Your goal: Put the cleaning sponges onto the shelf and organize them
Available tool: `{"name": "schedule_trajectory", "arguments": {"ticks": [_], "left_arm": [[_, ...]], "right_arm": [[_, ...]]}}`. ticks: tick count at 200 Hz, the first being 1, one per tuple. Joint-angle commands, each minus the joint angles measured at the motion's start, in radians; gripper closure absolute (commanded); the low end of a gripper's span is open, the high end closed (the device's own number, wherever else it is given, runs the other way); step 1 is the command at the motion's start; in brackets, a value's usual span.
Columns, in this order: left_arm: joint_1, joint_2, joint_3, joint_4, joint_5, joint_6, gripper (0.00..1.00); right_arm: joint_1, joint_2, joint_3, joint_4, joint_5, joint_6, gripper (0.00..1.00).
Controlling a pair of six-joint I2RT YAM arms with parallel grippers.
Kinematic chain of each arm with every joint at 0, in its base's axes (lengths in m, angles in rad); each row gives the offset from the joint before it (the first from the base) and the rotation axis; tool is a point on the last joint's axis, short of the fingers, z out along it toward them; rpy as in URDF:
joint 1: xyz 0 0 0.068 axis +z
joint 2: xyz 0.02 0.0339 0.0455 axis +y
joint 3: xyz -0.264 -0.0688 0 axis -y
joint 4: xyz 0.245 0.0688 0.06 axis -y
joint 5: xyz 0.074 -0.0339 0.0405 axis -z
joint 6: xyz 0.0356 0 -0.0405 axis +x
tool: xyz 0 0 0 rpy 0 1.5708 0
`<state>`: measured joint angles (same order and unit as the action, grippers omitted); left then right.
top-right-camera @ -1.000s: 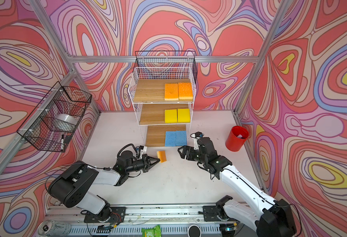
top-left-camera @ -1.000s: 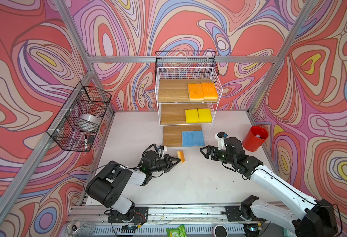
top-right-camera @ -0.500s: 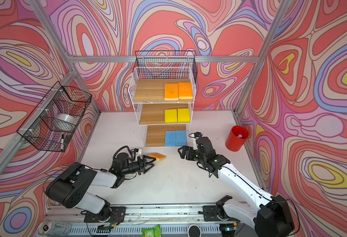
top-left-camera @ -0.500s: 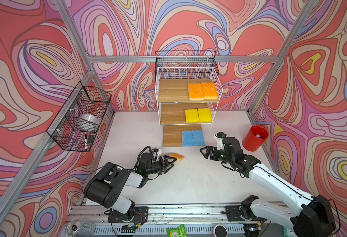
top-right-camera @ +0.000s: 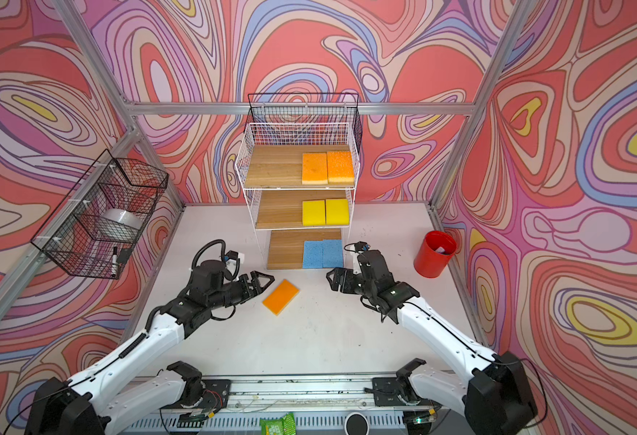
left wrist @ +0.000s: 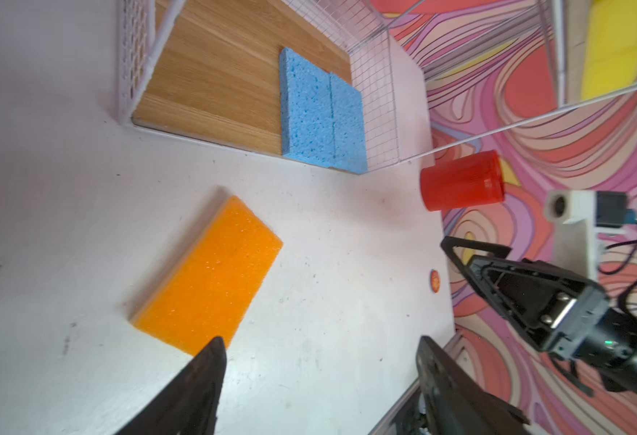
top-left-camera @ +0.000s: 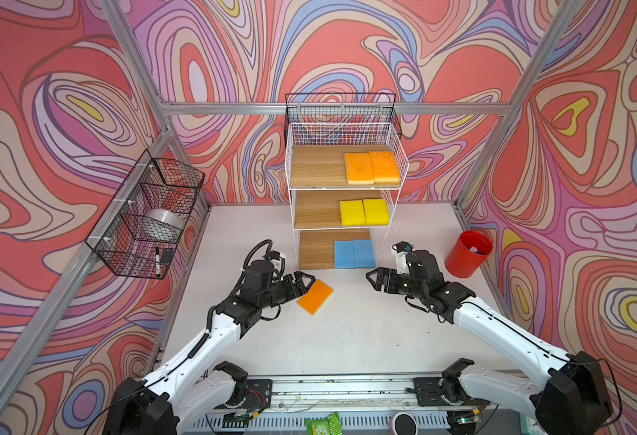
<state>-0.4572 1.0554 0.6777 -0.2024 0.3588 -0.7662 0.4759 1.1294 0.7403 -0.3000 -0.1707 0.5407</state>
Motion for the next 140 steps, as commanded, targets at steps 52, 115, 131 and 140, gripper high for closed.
{"name": "schedule_trajectory", "arguments": {"ticks": [52, 115, 131, 140], "left_arm": [[-0.092, 0.101, 0.080, -0.362, -0.293, 0.230, 0.13], [-0.173, 0.305, 0.113, -0.245, -0.395, 0.275, 0.11], [-0.173, 0.339, 0.136, -0.230, -0.409, 0.300, 0.09], [-0.173, 0.361, 0.151, -0.228, -0.416, 0.317, 0.09]], "right_arm": [[-0.007, -0.014, 0.011, 0.007, 0.029, -0.048, 0.05], [-0.008, -0.026, -0.003, 0.016, 0.023, -0.060, 0.04], [-0.009, -0.034, -0.008, 0.007, 0.028, -0.067, 0.04], [-0.007, -0.038, -0.010, 0.001, 0.036, -0.075, 0.04]]}}
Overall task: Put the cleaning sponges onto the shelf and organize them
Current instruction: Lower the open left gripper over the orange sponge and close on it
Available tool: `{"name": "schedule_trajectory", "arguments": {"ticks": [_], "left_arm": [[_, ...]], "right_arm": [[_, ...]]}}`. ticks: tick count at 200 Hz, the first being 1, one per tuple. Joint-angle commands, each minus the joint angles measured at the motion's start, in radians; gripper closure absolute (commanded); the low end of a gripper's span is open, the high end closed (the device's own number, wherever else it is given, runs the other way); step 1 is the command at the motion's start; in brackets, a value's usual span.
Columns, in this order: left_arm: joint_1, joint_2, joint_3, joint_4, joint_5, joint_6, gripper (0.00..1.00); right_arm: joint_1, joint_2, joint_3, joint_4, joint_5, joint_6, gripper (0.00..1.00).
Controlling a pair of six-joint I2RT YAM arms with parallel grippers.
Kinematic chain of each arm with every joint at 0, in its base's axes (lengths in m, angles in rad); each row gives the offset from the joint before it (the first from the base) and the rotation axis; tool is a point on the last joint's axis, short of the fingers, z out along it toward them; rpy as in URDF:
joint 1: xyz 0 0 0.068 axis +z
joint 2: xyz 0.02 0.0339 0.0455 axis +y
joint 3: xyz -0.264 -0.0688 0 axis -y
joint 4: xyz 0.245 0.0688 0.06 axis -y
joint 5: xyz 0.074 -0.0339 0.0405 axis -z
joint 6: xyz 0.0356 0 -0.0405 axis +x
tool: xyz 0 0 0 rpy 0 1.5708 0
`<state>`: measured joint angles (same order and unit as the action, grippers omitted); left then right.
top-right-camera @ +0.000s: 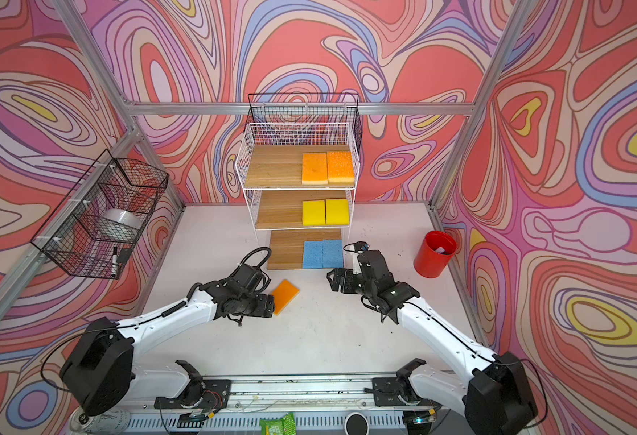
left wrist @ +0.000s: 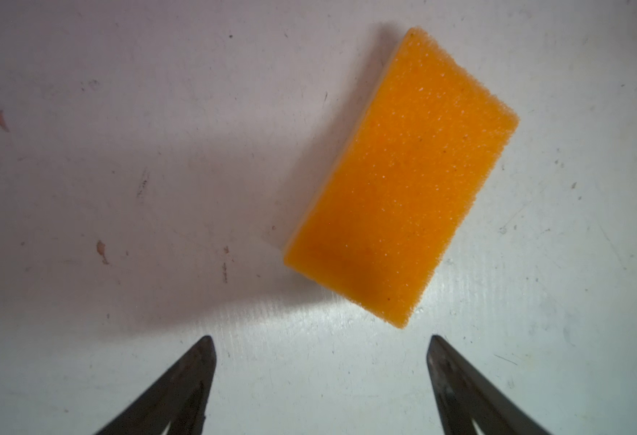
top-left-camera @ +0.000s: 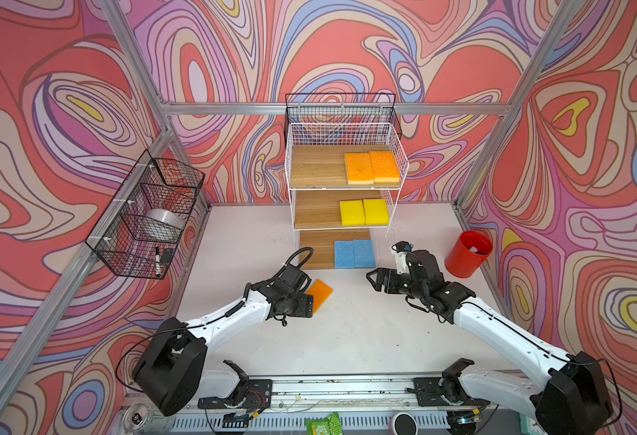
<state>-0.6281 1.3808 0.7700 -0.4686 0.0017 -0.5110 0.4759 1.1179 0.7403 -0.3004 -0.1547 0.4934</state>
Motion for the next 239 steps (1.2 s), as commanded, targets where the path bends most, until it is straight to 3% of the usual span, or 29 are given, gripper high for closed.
{"name": "schedule_trajectory", "arguments": {"ticks": [1, 65, 120, 158, 239], "left_arm": [[-0.002, 0.038, 0.062, 0.038, -0.060, 0.063, 0.09], [-0.003, 0.146, 0.112, 0.109, 0.008, 0.122, 0.07], [-0.016, 0.193, 0.110, 0.127, 0.030, 0.102, 0.08], [-0.093, 0.212, 0.105, 0.100, -0.045, 0.084, 0.08], [-0.160, 0.225, 0.091, 0.045, -0.147, -0.009, 0.09]], "right_arm": [[-0.007, -0.027, -0.010, 0.001, 0.020, -0.029, 0.04], [-0.009, -0.041, -0.016, -0.028, 0.047, -0.061, 0.04], [-0.009, -0.047, -0.004, -0.039, 0.057, -0.073, 0.03], [-0.009, -0.042, -0.004, -0.036, 0.058, -0.072, 0.03], [-0.010, -0.030, 0.011, -0.040, 0.051, -0.069, 0.03]]}}
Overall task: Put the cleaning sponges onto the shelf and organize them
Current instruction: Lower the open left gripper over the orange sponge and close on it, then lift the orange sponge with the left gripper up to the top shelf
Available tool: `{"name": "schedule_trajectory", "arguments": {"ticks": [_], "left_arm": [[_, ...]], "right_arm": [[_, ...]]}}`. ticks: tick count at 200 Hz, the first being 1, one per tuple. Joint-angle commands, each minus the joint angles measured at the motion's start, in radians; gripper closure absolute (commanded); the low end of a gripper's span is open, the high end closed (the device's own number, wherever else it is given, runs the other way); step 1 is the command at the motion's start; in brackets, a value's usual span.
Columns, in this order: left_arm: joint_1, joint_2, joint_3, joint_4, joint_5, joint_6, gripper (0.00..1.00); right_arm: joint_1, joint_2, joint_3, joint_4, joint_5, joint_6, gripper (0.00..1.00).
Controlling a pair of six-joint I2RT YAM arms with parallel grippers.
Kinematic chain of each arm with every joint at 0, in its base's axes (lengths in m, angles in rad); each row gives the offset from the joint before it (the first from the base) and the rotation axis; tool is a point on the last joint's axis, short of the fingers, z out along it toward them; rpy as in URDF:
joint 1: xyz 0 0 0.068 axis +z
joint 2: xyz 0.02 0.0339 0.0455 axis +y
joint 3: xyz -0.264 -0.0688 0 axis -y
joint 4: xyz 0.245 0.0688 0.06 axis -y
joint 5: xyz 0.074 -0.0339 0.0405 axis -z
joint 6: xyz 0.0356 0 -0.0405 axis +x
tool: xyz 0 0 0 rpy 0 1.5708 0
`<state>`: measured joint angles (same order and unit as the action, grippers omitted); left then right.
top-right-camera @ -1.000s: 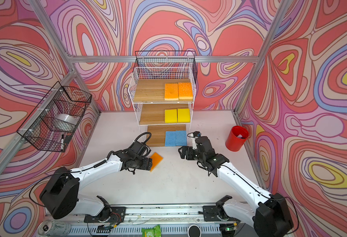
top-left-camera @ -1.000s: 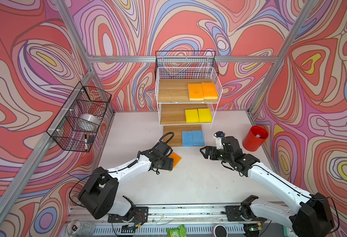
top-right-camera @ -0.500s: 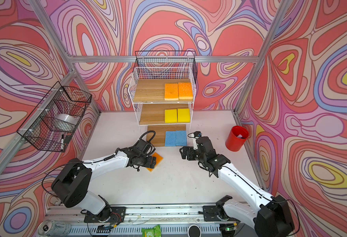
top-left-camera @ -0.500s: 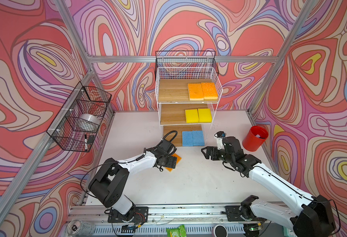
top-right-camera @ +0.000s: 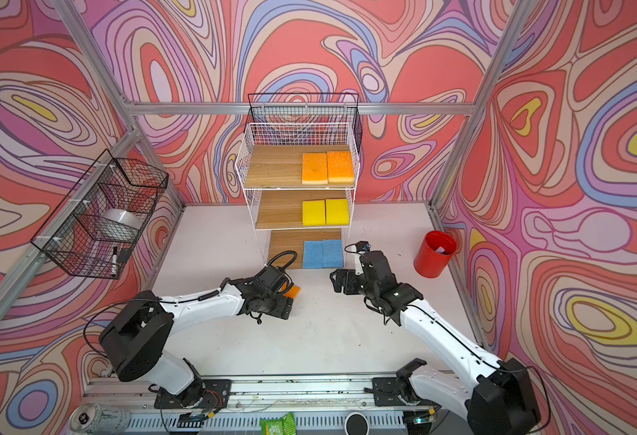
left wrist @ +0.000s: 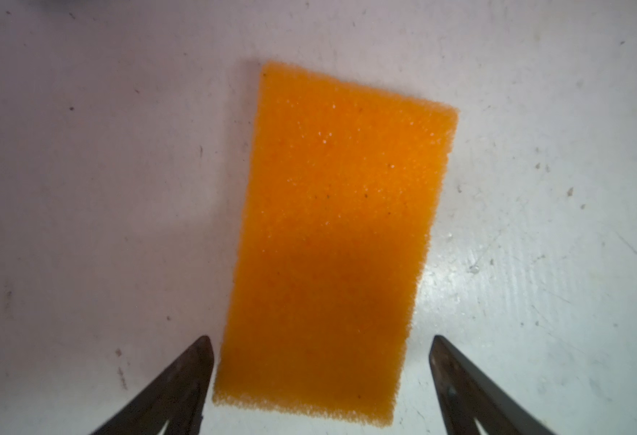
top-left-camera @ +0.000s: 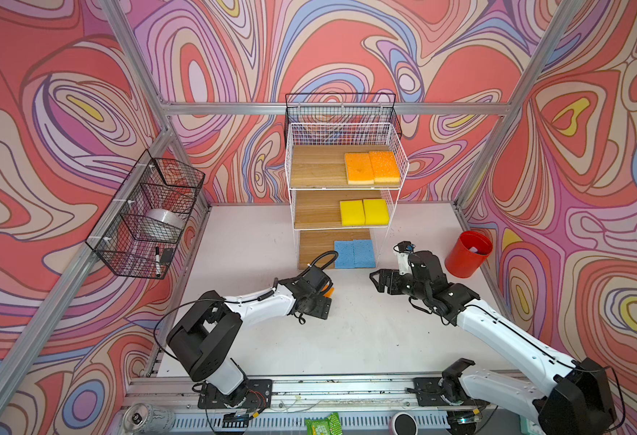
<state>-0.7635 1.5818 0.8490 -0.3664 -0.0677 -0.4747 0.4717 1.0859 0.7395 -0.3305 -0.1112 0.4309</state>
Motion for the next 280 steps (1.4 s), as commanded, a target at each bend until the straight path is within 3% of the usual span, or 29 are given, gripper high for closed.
{"name": "schedule_trajectory", "arguments": {"ticks": [1, 72, 140, 209, 280], "left_arm": [[-0.026, 0.025, 0.013, -0.060, -0.078, -0.046, 0.10], [-0.036, 0.060, 0.037, -0.075, -0.116, -0.043, 0.18], [-0.036, 0.032, 0.053, -0.101, -0.112, -0.038, 0.33], [-0.037, -0.264, 0.088, -0.270, -0.083, -0.047, 0.35], [-0.040, -0.577, 0.273, -0.484, -0.076, -0.033, 0.38]], "right_arm": [[-0.005, 0.004, 0.012, -0.010, 0.008, -0.006, 0.03], [-0.004, -0.013, 0.003, -0.018, 0.013, -0.004, 0.03], [-0.005, -0.026, -0.003, -0.025, 0.024, -0.004, 0.03], [-0.004, -0.064, 0.000, -0.052, 0.039, 0.018, 0.03], [-0.004, -0.218, -0.008, -0.094, 0.092, 0.061, 0.03]]}}
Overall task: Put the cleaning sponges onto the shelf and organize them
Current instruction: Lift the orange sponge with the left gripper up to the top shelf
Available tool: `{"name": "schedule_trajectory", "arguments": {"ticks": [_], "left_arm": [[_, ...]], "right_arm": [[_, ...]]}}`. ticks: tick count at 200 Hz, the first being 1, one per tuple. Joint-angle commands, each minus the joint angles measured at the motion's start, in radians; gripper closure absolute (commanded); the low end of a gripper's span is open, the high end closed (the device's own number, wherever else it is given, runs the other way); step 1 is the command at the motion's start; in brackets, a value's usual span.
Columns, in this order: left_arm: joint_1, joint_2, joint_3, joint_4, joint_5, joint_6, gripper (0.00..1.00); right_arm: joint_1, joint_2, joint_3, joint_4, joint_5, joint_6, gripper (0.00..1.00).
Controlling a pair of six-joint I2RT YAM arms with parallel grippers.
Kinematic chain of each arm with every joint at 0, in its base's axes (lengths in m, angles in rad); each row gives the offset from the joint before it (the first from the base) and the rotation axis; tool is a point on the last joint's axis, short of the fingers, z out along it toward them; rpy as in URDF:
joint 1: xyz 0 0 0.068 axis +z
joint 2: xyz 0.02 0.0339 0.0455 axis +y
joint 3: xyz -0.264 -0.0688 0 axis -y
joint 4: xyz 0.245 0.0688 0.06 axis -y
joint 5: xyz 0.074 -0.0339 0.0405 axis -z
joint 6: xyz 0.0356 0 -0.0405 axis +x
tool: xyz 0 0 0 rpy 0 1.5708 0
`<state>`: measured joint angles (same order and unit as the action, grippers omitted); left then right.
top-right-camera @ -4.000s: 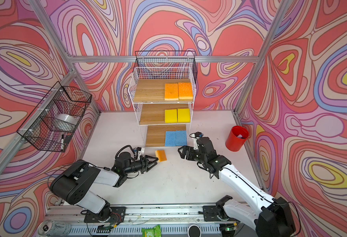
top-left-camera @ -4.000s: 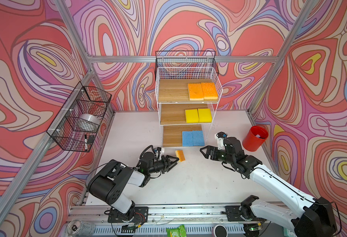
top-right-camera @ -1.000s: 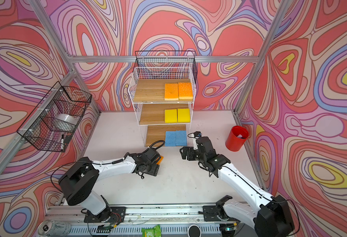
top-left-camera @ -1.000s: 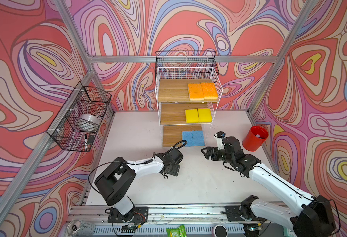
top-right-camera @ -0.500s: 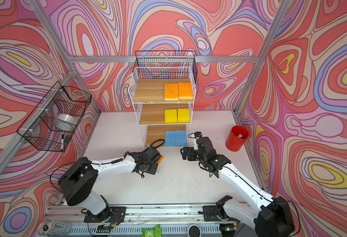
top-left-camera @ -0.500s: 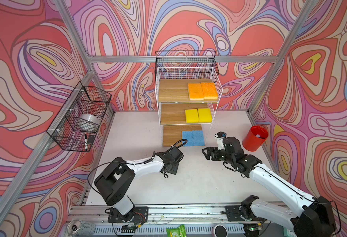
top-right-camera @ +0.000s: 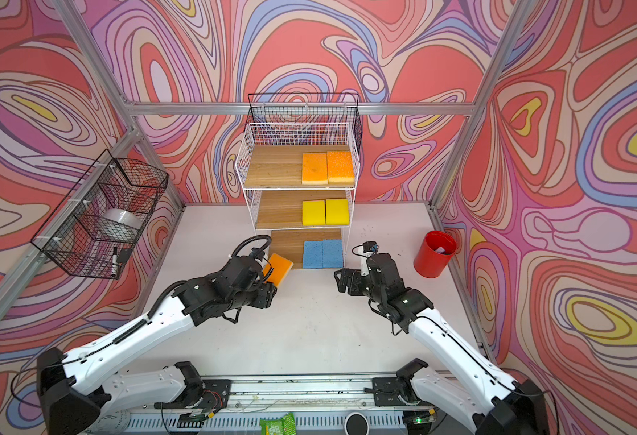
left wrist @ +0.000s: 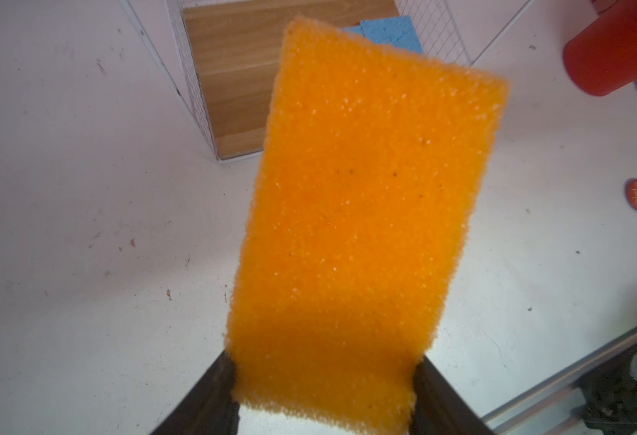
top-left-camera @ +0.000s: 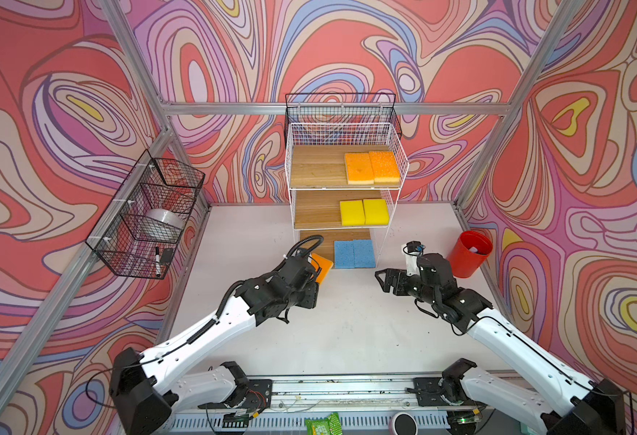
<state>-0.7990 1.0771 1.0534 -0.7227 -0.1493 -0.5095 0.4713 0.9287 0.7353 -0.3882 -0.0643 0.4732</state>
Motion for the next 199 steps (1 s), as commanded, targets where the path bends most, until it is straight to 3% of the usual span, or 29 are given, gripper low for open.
{"name": "schedule_trajectory", "arguments": {"ticks": [1, 52, 129, 199], "left_arm": [[-0.005, -0.075, 0.077, -0.131, 0.006, 0.002, 0.38], [-0.006, -0.087, 0.335, -0.229, 0.018, 0.062, 0.37], [-0.006, 0.202, 0.896, -0.356, -0.064, 0.158, 0.38], [-0.005, 0.448, 1.162, -0.264, -0.164, 0.149, 0.38]], "right_arm": [[-0.004, -0.065, -0.003, -0.038, 0.047, 0.019, 0.03], [-0.005, -0.205, 0.058, -0.115, 0.126, -0.006, 0.02], [-0.004, -0.209, 0.145, -0.147, 0.164, -0.014, 0.02], [-0.005, -0.205, 0.156, -0.138, 0.213, -0.020, 0.02]]}}
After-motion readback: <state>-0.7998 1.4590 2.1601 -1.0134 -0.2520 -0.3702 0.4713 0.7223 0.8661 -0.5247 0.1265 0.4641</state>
